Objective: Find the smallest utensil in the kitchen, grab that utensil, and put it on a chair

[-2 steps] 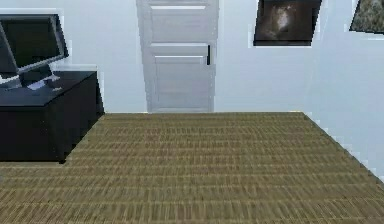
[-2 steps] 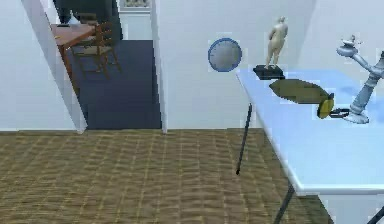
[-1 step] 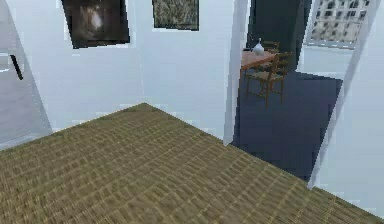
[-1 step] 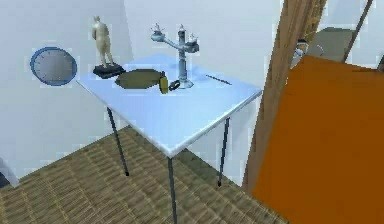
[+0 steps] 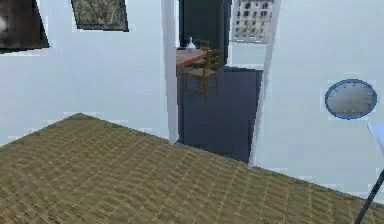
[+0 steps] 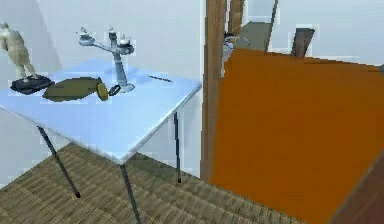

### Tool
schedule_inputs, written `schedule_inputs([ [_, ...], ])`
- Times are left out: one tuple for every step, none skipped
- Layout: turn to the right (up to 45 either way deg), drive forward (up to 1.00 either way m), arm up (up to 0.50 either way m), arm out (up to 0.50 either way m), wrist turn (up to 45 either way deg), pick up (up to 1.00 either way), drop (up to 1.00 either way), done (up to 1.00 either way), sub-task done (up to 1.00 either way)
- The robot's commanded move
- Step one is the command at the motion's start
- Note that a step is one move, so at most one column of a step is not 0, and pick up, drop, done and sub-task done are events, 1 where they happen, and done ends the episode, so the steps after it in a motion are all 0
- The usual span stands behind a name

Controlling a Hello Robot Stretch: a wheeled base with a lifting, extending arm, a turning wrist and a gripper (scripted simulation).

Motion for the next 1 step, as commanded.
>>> schedule_inputs([
  [0.0, 1.00, 0.00, 0.00, 0.0, 0.00, 0.00, 0.00, 0.00],
])
